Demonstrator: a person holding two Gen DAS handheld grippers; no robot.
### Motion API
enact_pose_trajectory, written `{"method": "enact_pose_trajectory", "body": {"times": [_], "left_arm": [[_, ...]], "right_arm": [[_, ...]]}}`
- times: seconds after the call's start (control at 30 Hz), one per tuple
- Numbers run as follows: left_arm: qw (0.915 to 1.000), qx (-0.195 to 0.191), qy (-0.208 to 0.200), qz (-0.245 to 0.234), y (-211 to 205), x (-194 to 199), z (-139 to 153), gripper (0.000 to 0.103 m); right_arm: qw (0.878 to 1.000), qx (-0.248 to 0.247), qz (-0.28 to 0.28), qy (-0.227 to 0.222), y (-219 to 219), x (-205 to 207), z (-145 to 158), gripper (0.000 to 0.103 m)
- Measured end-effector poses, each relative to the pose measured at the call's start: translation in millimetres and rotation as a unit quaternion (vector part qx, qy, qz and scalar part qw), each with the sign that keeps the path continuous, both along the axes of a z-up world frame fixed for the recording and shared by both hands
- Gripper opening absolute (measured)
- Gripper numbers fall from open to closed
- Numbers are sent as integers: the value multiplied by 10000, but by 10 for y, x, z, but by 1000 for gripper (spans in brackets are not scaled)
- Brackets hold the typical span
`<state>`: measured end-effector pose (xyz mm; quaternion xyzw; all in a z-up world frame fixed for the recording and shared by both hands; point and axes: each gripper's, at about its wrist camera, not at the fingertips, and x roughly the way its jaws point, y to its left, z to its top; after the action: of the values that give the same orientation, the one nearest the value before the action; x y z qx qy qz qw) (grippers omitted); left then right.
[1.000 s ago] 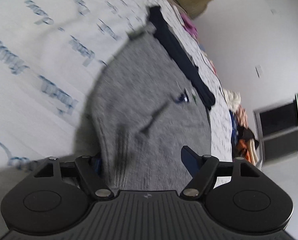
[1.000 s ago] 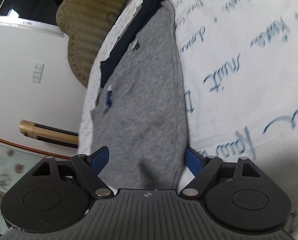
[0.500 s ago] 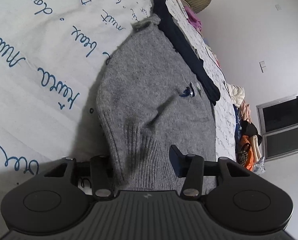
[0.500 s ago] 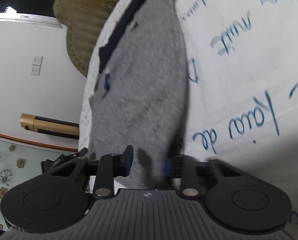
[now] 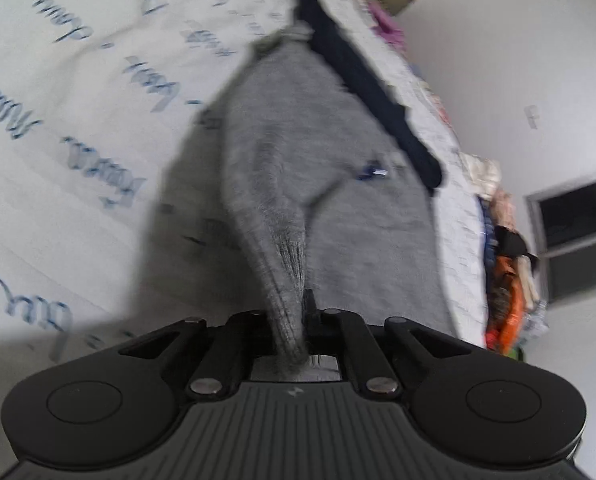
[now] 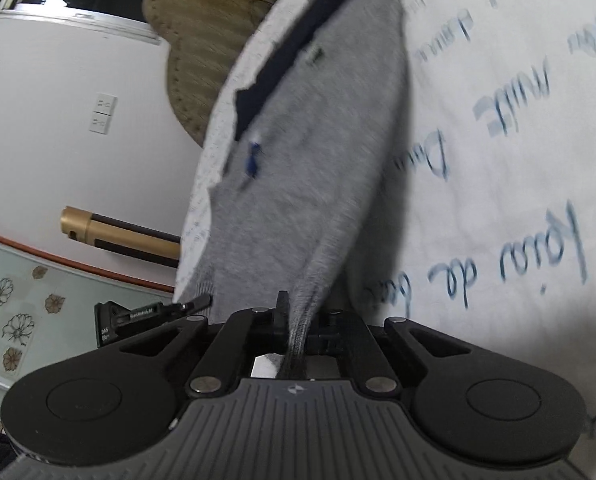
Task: Fold small clothes
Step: 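Grasp the grey hem with the right gripper while the left gripper grasps the hem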
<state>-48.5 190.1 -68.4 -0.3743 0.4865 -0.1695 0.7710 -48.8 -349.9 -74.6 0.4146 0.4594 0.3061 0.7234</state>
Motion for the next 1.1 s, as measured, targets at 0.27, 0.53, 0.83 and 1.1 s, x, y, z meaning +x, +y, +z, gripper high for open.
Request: {"method": "enact_pose_trajectory", "body": {"times": [0.27,0.53,0.83,1.1], "left_arm": [[9991,-100,-61,-406,-88,-205,161,5],[9980,-68,451,-428,-82,-252,-296,8],[9985,168,355,-376,-279,-157,-254,5],[9966,-76,-213,-798,-502,-348,215,4]], "right_arm": [[9976,-552,92,-414,-511,-42,605,8],[9969,-296,-100,722,-633,-105,-198,18],[9971,317,-139,682,-521,-105,-444,11],[9985,-431,302,-151,-830,-62,373,9]]}}
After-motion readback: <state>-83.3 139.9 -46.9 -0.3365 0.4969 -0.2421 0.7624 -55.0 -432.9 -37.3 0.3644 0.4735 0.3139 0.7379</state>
